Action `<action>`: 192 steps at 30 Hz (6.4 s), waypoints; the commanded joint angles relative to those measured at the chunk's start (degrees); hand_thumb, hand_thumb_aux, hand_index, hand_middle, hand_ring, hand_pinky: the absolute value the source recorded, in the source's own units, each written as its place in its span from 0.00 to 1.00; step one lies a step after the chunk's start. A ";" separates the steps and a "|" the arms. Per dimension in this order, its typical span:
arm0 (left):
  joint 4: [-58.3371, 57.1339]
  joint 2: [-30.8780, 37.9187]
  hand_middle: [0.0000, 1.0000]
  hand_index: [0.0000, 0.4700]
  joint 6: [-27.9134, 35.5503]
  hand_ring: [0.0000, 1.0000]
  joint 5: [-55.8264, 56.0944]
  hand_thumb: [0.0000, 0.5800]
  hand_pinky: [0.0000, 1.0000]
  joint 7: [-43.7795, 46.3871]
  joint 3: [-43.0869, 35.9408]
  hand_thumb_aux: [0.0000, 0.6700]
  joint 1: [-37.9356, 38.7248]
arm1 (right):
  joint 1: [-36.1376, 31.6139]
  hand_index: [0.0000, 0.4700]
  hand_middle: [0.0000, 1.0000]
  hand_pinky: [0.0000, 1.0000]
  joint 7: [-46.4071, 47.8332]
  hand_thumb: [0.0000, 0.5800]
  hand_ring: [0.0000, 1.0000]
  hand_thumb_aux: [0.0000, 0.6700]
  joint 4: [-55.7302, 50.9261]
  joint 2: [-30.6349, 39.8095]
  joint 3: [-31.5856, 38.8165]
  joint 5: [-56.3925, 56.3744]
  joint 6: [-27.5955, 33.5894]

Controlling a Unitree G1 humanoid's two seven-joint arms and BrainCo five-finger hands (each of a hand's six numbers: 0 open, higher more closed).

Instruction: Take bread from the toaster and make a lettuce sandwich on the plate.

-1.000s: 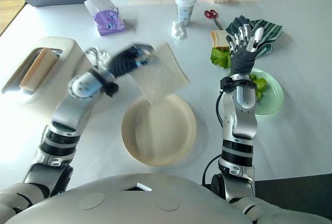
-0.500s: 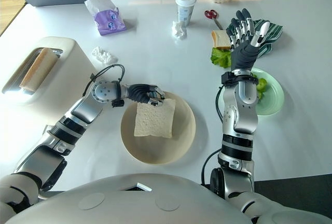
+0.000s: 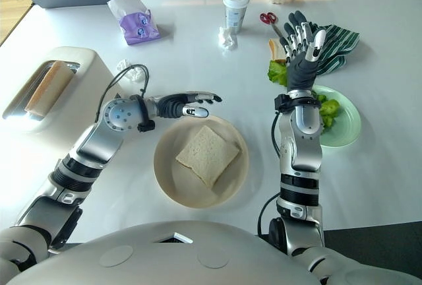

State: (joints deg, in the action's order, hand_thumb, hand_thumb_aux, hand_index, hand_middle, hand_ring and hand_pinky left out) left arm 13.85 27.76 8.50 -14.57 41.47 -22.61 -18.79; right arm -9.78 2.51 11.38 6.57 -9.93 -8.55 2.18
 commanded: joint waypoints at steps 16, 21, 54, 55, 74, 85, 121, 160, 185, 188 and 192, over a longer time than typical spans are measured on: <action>7.80 -4.89 0.00 0.00 5.30 0.00 -0.98 0.00 0.00 -16.55 12.69 0.00 3.15 | 11.78 0.00 0.00 0.00 3.33 0.00 0.00 0.00 -16.20 46.20 8.20 53.50 -7.77; 6.21 -5.45 0.00 0.00 4.16 0.00 -1.11 0.00 0.00 -19.25 13.23 0.00 3.43 | 8.97 0.00 0.00 0.00 3.89 0.00 0.00 0.00 -24.41 46.70 13.92 56.75 -9.08; 3.88 -5.90 0.00 0.00 0.06 0.00 -4.57 0.00 0.00 -22.19 11.47 0.00 3.81 | 1.39 1.00 0.00 0.00 -6.51 1.00 0.00 1.00 -23.02 46.65 18.09 54.33 -14.32; 3.60 -5.92 0.00 0.00 -0.15 0.00 -4.54 0.00 0.00 -22.19 11.52 0.00 3.51 | 1.77 1.00 0.00 0.00 -5.68 1.00 0.00 1.00 -20.01 46.51 17.57 54.04 -14.07; 2.69 -3.98 0.00 0.00 -2.41 0.00 -1.97 0.00 0.00 -22.44 18.21 0.00 0.77 | 2.94 1.00 0.00 0.00 16.12 1.00 0.00 1.00 9.29 30.60 31.63 46.90 -19.56; 2.44 -4.17 0.00 0.00 -2.48 0.00 -2.02 0.00 0.00 -23.09 18.35 0.00 2.03 | 3.83 1.00 0.00 0.00 27.83 1.00 0.00 1.00 13.23 31.53 31.48 36.52 -22.35; 2.86 -4.22 0.00 0.00 -2.50 0.00 -3.01 0.00 0.00 -24.60 17.51 0.00 3.44 | 5.18 1.00 0.00 0.00 24.25 1.00 0.00 1.00 6.98 28.35 32.97 47.96 -29.42; 2.98 -3.67 0.00 0.00 -2.51 0.00 -2.50 0.00 0.00 -24.68 18.45 0.00 4.02 | 7.18 0.00 0.00 0.00 28.69 0.00 0.00 0.00 5.73 30.82 31.27 47.14 -27.14; 12.06 21.97 0.00 0.00 6.68 0.00 -33.74 0.00 0.00 -13.07 40.51 0.00 34.16 | 16.95 0.00 0.00 0.00 12.04 0.00 0.00 0.00 -1.72 32.81 14.03 49.44 -18.39; 11.74 21.70 0.00 0.00 6.98 0.00 -35.49 0.00 0.00 -12.76 39.20 0.00 33.82 | 16.95 0.00 0.00 0.00 12.03 0.00 0.00 0.00 -1.54 32.85 14.74 49.62 -18.41; 11.95 20.65 0.00 0.00 7.36 0.00 -36.82 0.00 0.00 -13.13 38.32 0.00 33.13 | 16.59 0.00 0.00 0.00 12.62 0.00 0.00 0.00 -1.14 32.91 16.62 50.97 -18.82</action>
State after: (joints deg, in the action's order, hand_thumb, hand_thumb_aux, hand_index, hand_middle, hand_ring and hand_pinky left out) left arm 26.21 48.89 15.72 -50.67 27.92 16.77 14.54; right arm 6.87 14.52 9.43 39.47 5.24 41.67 -16.53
